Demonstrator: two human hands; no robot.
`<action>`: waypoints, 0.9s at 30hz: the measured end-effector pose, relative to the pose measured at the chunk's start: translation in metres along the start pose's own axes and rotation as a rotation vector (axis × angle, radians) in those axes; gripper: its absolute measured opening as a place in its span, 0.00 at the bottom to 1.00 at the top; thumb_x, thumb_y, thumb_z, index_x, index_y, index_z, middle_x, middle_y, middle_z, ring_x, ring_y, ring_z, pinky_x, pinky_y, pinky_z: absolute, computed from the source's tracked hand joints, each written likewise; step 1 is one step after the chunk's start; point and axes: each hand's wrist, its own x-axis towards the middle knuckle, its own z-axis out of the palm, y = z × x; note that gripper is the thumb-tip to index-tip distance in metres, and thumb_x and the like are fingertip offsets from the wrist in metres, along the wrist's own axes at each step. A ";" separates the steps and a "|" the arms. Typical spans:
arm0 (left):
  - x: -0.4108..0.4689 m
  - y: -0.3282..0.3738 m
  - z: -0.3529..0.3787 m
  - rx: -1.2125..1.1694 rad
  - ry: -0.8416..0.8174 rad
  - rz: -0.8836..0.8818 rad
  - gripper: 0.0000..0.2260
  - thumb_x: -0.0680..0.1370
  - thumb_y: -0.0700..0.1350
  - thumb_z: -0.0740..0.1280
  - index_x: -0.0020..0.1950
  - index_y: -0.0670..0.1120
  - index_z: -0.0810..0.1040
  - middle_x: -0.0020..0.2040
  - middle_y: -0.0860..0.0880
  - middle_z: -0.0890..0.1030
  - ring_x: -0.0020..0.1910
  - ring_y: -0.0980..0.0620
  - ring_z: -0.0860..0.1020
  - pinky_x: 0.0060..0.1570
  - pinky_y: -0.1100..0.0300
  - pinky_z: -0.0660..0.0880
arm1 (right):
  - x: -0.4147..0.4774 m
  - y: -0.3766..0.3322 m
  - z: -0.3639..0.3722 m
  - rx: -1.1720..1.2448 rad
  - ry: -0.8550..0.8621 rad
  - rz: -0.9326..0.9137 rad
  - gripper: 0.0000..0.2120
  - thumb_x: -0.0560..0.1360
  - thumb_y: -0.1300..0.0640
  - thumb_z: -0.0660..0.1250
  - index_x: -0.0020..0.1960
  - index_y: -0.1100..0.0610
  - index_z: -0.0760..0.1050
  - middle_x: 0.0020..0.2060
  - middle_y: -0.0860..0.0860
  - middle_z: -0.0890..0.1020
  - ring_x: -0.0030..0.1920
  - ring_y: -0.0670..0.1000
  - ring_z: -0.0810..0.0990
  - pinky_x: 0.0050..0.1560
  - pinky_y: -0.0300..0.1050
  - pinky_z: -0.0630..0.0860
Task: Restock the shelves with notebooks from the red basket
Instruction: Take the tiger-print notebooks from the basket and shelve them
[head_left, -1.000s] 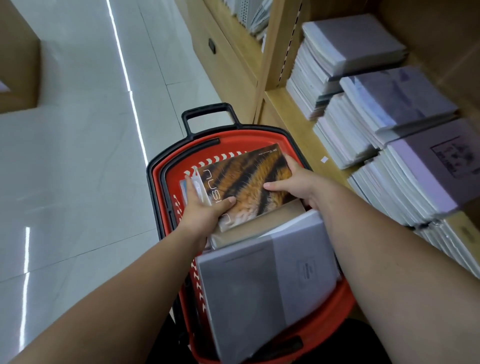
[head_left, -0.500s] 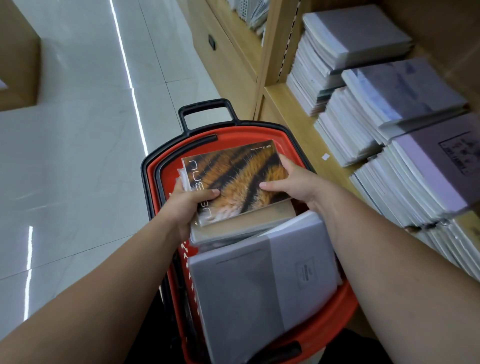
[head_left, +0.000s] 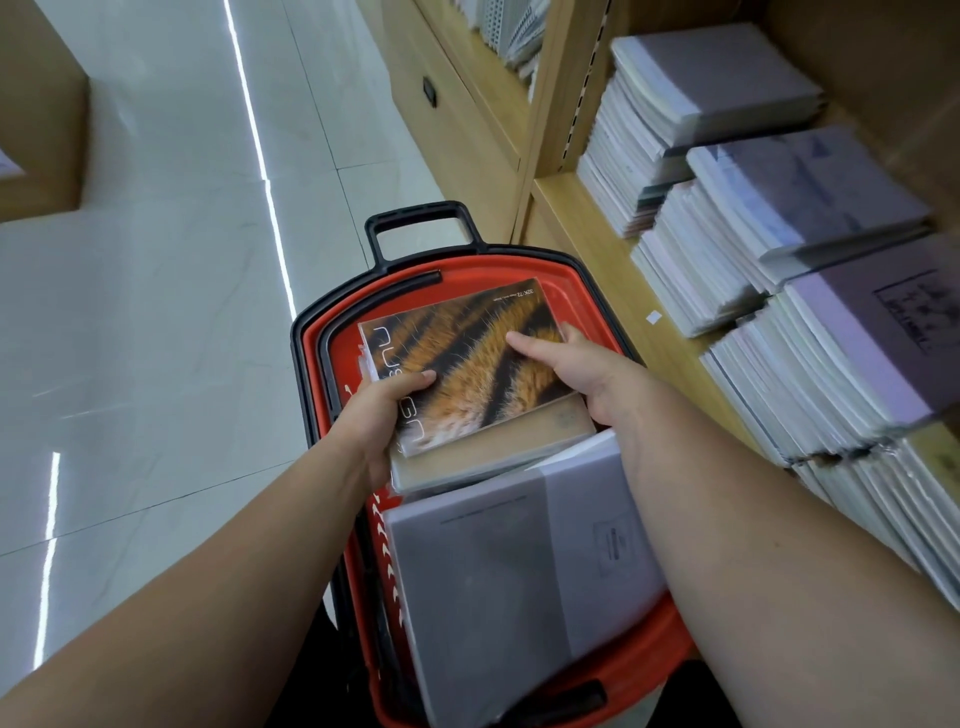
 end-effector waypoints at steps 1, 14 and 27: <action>-0.001 0.000 0.001 0.001 -0.010 -0.010 0.15 0.79 0.39 0.69 0.65 0.38 0.78 0.47 0.41 0.88 0.40 0.45 0.87 0.33 0.56 0.82 | -0.001 -0.001 0.001 0.008 0.006 0.002 0.60 0.59 0.30 0.81 0.83 0.41 0.53 0.71 0.53 0.75 0.69 0.59 0.75 0.68 0.66 0.75; 0.014 0.014 0.005 -0.003 -0.002 0.054 0.07 0.78 0.41 0.66 0.54 0.40 0.80 0.47 0.39 0.85 0.42 0.42 0.85 0.51 0.47 0.83 | 0.014 0.007 -0.007 0.100 -0.052 0.022 0.47 0.70 0.43 0.81 0.81 0.46 0.59 0.59 0.55 0.83 0.58 0.57 0.84 0.58 0.59 0.83; 0.018 0.024 0.002 0.059 -0.087 0.067 0.20 0.77 0.44 0.67 0.68 0.39 0.74 0.50 0.39 0.85 0.45 0.41 0.85 0.49 0.47 0.82 | 0.028 0.012 -0.008 0.208 -0.062 -0.083 0.43 0.66 0.43 0.84 0.75 0.46 0.68 0.55 0.55 0.88 0.55 0.58 0.87 0.61 0.62 0.82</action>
